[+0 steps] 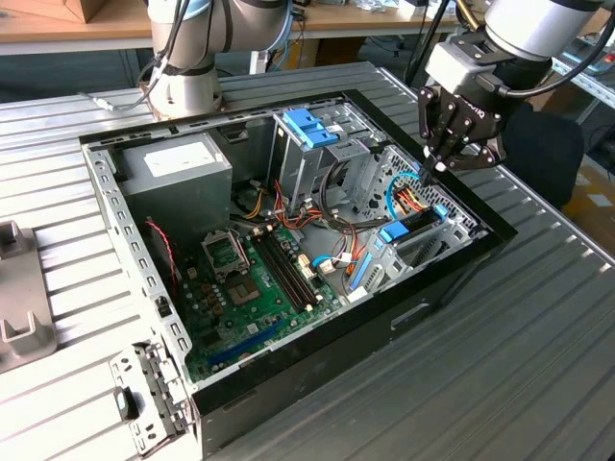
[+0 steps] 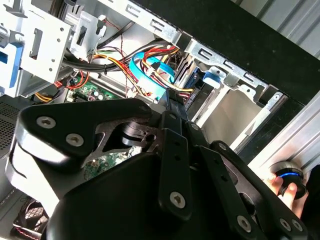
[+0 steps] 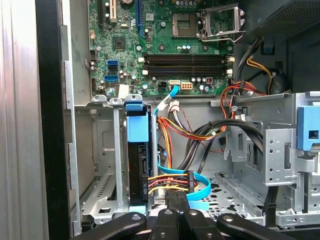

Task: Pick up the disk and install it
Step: 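Insert the second disk wire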

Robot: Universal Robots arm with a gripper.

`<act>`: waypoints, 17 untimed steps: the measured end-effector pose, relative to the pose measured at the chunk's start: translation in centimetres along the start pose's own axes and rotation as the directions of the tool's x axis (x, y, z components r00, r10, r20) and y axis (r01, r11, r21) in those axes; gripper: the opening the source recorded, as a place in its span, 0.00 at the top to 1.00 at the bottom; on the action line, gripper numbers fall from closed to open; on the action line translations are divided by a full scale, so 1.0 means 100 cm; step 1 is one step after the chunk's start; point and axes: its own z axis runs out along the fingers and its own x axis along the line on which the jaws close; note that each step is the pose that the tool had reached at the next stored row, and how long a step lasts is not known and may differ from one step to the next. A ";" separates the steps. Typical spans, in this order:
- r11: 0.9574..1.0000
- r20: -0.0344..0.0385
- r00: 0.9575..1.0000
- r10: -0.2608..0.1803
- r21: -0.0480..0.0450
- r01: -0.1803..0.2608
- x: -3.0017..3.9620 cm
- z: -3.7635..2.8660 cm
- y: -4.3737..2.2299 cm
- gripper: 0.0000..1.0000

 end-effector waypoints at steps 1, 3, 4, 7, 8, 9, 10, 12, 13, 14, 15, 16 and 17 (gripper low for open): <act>1.000 0.000 1.000 0.000 0.000 0.000 0.0000 0.0000 0.0000 0.90; 1.000 0.000 1.000 0.000 0.000 0.000 0.0000 0.0000 0.0000 0.90; 1.000 0.000 1.000 0.000 0.000 0.000 0.0000 0.0000 0.0000 0.90; 1.000 0.000 1.000 0.000 0.000 0.000 0.0000 0.0000 0.0000 0.90; 1.000 0.000 1.000 0.000 0.000 0.000 0.0000 0.0000 0.0000 0.89; 1.000 0.000 1.000 0.000 0.000 0.000 0.0000 0.0000 0.0000 0.84; 1.000 0.000 1.000 0.000 -0.001 0.000 0.0000 0.0000 0.0000 0.84; 1.000 0.000 1.000 0.000 -0.001 0.000 0.0000 0.0000 0.0000 0.76; 1.000 0.000 1.000 0.000 -0.001 0.000 0.0000 0.0000 -0.0001 0.76; 1.000 0.000 1.000 0.000 -0.001 0.000 -0.0002 0.0002 -0.0008 0.76; 1.000 0.000 1.000 0.000 -0.001 0.000 -0.0008 0.0009 -0.0020 0.76; 1.000 0.000 1.000 0.000 -0.001 0.000 -0.0013 0.0015 -0.0030 0.76; 1.000 0.000 1.000 0.000 -0.001 0.000 -0.0019 0.0023 -0.0043 0.76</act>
